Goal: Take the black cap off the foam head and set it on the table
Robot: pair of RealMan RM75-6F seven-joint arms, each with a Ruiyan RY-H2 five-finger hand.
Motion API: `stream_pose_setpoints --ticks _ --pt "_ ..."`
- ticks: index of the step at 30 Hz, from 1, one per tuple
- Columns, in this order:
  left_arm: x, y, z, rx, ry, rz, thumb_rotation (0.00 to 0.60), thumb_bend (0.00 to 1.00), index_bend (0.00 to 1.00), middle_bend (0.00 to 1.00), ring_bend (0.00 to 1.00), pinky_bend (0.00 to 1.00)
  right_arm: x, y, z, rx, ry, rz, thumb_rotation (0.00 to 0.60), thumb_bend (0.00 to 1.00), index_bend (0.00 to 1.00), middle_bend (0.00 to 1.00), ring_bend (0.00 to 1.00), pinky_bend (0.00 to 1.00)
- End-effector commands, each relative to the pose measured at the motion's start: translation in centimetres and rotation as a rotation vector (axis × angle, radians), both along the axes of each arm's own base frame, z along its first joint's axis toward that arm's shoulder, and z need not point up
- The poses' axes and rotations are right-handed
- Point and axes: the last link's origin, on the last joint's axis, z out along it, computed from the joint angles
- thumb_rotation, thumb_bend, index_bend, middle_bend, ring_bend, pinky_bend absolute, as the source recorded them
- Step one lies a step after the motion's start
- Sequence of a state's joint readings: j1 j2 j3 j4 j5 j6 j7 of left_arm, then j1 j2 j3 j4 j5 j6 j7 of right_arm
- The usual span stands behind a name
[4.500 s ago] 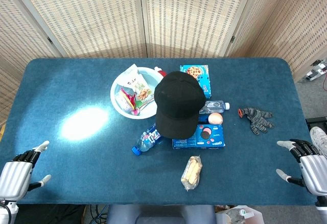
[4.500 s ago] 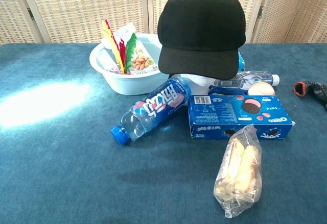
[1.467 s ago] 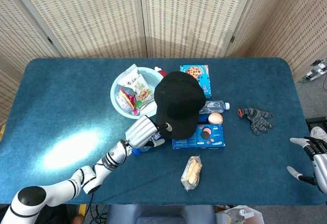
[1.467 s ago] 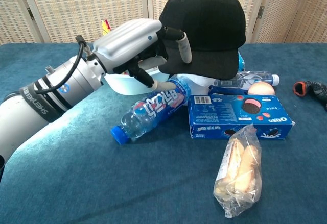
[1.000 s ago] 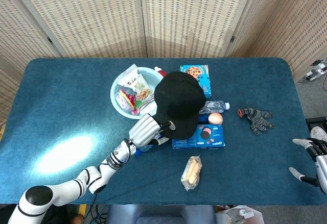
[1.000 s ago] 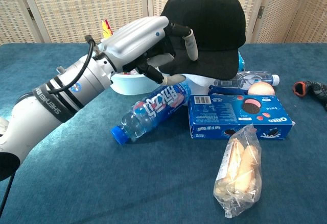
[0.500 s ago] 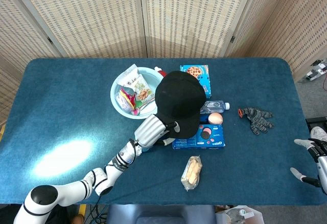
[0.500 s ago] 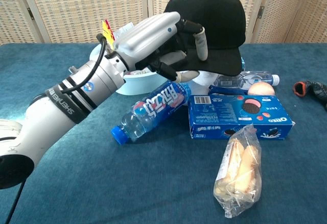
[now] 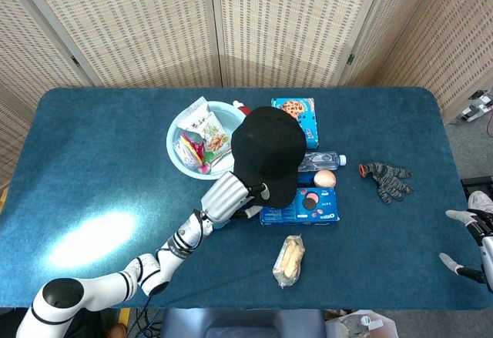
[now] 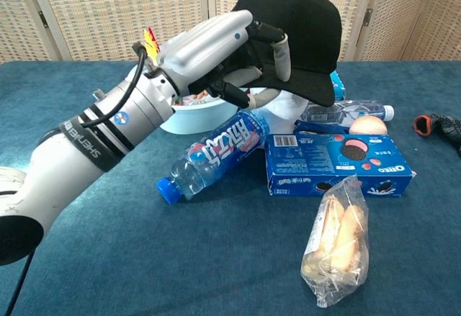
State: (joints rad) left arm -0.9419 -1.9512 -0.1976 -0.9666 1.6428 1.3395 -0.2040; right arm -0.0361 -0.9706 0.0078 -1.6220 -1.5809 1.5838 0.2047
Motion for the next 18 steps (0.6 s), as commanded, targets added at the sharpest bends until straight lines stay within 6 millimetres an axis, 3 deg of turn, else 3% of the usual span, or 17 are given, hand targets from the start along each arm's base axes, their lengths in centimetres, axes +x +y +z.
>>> stream_pose_setpoints --ticks 1,18 --pt "0.0 0.2 0.7 0.016 -0.014 0.001 0.6 0.6 0.56 1.0 1.0 1.0 0.0 0.0 0.0 -0.001 -0.001 0.002 0.6 0.14 0.28 0.31 0.19 0.21" --pt "2.5 1.5 4.4 0.011 -0.163 0.069 0.6 0.6 0.58 1.0 1.0 1.0 0.0 0.1 0.1 -0.006 -0.002 0.006 0.6 0.14 0.29 0.31 0.19 0.21"
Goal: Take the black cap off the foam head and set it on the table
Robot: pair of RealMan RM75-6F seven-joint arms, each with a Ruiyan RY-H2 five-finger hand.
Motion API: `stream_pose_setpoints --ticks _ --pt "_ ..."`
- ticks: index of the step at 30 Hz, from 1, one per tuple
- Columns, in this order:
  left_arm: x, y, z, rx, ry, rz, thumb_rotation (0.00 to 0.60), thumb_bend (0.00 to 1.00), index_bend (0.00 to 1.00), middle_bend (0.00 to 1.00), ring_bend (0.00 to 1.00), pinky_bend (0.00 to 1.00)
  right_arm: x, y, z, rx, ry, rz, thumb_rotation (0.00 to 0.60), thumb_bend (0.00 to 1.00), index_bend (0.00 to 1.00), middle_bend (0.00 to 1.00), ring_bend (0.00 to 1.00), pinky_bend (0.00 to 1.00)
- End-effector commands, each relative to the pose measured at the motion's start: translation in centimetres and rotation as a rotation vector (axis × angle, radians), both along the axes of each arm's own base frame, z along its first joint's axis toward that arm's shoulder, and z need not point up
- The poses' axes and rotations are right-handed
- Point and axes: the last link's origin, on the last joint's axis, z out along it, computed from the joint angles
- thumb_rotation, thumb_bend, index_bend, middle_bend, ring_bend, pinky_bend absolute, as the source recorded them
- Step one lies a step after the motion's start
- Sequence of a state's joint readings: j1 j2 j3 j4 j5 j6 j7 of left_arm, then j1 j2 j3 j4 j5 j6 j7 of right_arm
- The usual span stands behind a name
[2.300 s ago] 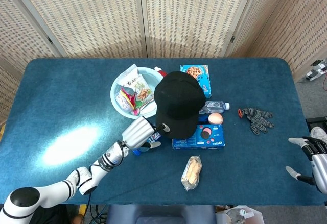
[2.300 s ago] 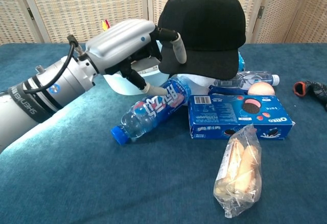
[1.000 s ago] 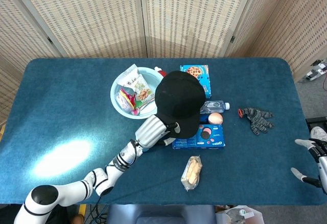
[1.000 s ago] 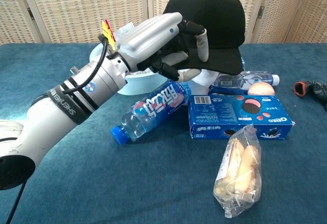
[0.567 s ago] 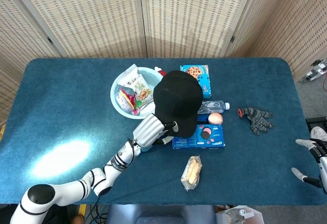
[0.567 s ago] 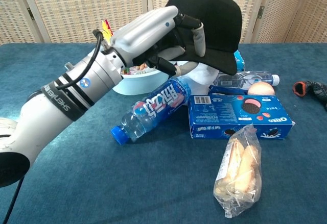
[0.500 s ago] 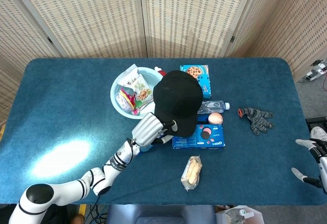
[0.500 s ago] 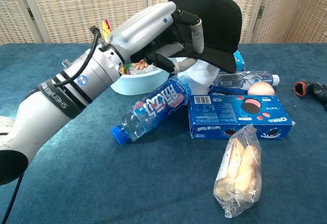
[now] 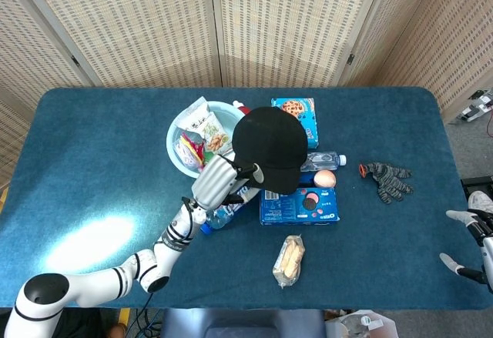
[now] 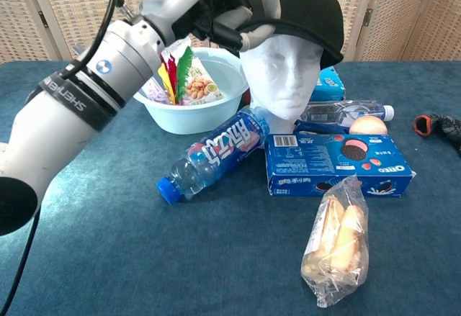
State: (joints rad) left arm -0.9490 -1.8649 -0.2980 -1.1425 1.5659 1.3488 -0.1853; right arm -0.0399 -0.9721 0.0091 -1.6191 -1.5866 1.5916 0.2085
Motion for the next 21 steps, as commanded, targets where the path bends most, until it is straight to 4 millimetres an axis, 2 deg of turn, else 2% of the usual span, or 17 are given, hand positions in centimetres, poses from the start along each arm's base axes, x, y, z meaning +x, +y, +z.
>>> stream_pose_setpoints --ticks 1,13,21 --pt "0.8 0.4 0.5 0.0 -0.015 0.017 0.6 0.6 0.58 1.0 1.0 1.0 0.0 0.0 0.0 -0.002 -0.001 0.001 0.6 0.14 0.29 0.31 0.19 0.21" --pt "3.1 3.1 2.6 0.061 -0.082 0.1 0.6 0.59 0.58 1.0 1.0 1.0 -0.1 0.2 0.1 -0.008 -0.004 0.001 0.6 0.14 0.29 0.31 0.19 0.21" --pt "3.0 5.0 5.5 0.124 -0.157 0.164 0.6 0.59 0.58 1.0 1.0 1.0 -0.1 0.3 0.1 -0.009 -0.005 0.002 0.6 0.14 0.29 0.31 0.19 0.21"
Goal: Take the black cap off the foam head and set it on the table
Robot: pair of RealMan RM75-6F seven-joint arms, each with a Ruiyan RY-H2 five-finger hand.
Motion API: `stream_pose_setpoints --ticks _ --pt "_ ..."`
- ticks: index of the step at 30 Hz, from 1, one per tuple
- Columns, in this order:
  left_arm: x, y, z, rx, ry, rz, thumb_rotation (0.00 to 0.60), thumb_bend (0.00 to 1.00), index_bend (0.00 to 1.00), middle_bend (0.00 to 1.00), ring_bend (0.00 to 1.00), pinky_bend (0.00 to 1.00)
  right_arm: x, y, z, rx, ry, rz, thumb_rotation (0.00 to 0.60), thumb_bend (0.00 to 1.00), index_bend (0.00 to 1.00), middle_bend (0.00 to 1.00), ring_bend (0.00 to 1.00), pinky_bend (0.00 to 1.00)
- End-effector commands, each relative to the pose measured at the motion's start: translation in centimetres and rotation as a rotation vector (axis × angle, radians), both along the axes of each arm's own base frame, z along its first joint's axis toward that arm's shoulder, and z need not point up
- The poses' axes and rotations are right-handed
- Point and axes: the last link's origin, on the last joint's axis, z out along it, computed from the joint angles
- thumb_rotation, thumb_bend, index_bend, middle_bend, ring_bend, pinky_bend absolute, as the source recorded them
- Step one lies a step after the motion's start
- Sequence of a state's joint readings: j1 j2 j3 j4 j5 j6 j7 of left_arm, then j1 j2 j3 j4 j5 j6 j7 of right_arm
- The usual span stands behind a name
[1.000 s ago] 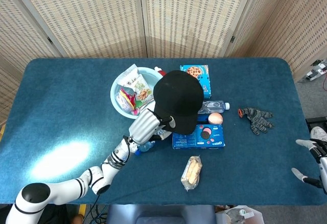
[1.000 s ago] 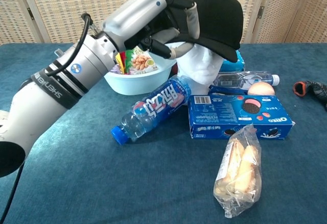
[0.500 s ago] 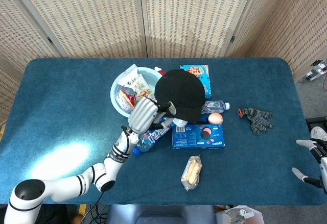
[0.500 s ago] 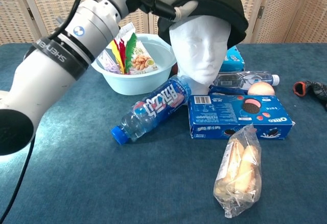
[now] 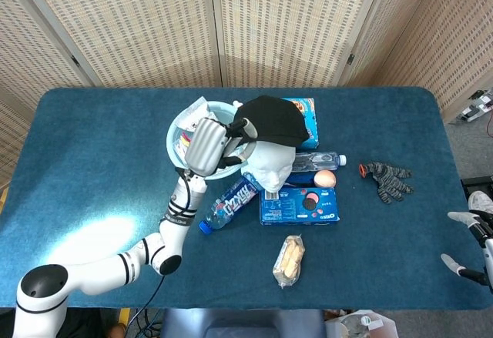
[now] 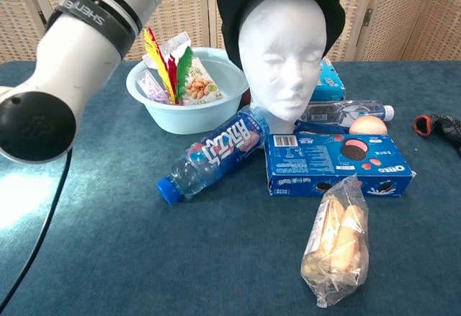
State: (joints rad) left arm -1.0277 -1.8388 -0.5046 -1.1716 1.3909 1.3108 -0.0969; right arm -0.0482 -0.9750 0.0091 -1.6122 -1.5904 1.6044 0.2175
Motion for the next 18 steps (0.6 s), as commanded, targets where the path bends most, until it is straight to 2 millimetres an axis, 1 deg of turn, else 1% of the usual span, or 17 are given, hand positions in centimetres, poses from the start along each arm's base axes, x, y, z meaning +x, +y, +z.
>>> stream_pose_setpoints --ticks 1,5,9,18 --pt "-0.3 0.8 1.4 0.027 -0.031 0.028 0.6 0.59 0.58 1.0 1.0 1.0 0.0 0.0 0.0 0.0 0.0 0.001 0.6 0.14 0.29 0.31 0.19 0.21" --pt "-1.3 1.5 3.2 0.068 -0.054 0.054 0.6 0.59 0.58 1.0 1.0 1.0 0.1 0.1 0.0 -0.001 0.0 0.005 0.6 0.14 0.29 0.31 0.19 0.21" --pt "-2.9 1.7 5.2 0.119 -0.069 0.054 0.6 0.59 0.58 1.0 1.0 1.0 0.1 0.1 0.0 -0.002 0.0 0.006 0.6 0.14 0.29 0.31 0.19 0.21" --pt "-7.0 1.9 9.8 0.223 -0.087 0.089 0.6 0.59 0.58 1.0 1.0 1.0 0.6 0.0 -0.1 0.002 0.003 0.022 0.6 0.14 0.29 0.31 0.19 0.21"
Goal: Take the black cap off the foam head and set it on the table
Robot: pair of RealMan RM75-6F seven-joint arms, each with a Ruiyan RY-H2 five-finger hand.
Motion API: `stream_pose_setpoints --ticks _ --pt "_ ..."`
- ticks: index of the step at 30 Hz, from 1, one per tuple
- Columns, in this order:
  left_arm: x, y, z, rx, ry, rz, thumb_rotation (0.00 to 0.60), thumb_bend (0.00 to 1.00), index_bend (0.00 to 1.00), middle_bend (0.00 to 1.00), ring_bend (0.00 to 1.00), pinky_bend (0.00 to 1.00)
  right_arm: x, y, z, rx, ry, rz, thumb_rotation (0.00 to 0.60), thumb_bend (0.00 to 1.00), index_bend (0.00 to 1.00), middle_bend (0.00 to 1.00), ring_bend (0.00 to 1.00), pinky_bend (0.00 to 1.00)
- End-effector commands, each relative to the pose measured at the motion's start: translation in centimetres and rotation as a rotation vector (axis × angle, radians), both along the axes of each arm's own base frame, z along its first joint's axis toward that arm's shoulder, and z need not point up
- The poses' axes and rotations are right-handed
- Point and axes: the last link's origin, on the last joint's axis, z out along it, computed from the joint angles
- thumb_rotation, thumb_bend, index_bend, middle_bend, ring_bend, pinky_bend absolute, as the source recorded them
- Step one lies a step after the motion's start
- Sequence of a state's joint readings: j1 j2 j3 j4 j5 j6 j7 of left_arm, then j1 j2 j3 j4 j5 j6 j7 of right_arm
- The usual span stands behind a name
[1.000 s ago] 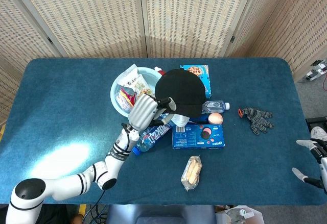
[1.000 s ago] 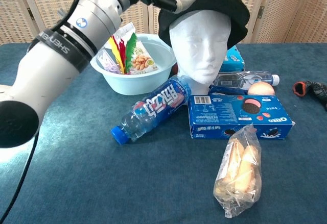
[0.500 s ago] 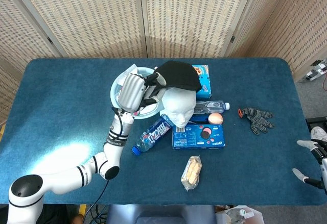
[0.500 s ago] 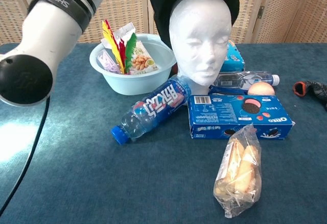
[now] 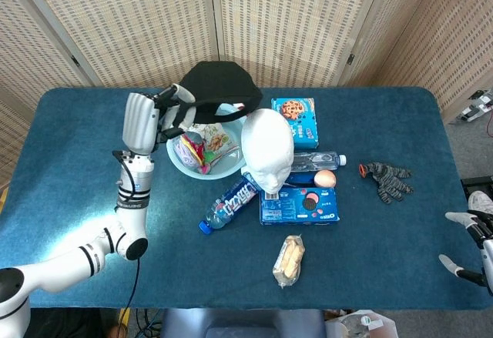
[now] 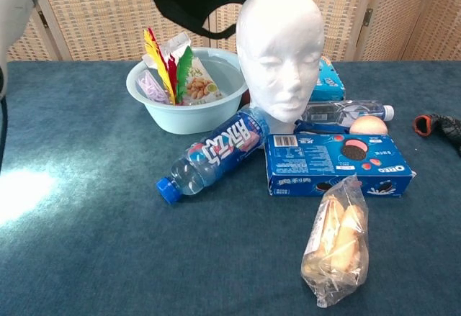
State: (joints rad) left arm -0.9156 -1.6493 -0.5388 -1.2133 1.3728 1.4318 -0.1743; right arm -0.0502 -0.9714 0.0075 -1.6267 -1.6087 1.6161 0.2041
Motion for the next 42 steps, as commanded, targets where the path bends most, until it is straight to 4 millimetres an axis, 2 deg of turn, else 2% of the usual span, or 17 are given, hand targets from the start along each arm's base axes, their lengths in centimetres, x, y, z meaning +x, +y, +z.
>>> stream_pose_setpoints --ticks 1,10,16,22,32,42 --pt "-1.4 -0.2 1.5 0.034 -0.01 0.014 0.6 0.59 0.58 1.0 1.0 1.0 0.1 -0.1 0.0 0.003 0.001 0.006 0.6 0.14 0.29 0.31 0.19 0.21" --pt "-7.3 -1.8 4.1 0.105 0.055 0.09 0.6 0.59 0.58 1.0 1.0 1.0 0.3 -0.5 -0.2 0.016 0.001 0.019 0.6 0.14 0.29 0.31 0.19 0.21" --pt "-10.9 -3.1 4.6 0.127 0.138 0.136 0.6 0.59 0.58 1.0 1.0 1.0 0.5 -0.7 -0.2 0.019 0.001 0.027 0.6 0.14 0.29 0.31 0.19 0.21" --pt "-13.2 -4.6 4.6 0.116 0.181 0.151 0.6 0.59 0.58 1.0 1.0 1.0 0.6 -0.8 -0.3 0.025 0.002 0.03 0.6 0.14 0.29 0.31 0.19 0.21" --pt "-16.3 -7.5 2.8 0.067 0.314 0.139 0.6 0.59 0.59 1.0 1.0 1.0 0.6 -0.9 -0.5 0.028 -0.001 0.032 0.6 0.14 0.29 0.31 0.19 0.21" --pt "-19.2 -9.3 -0.7 -0.007 0.464 0.147 0.6 0.59 0.59 1.0 1.0 1.0 0.6 -0.8 -0.5 0.029 0.001 0.031 0.6 0.14 0.29 0.31 0.19 0.21"
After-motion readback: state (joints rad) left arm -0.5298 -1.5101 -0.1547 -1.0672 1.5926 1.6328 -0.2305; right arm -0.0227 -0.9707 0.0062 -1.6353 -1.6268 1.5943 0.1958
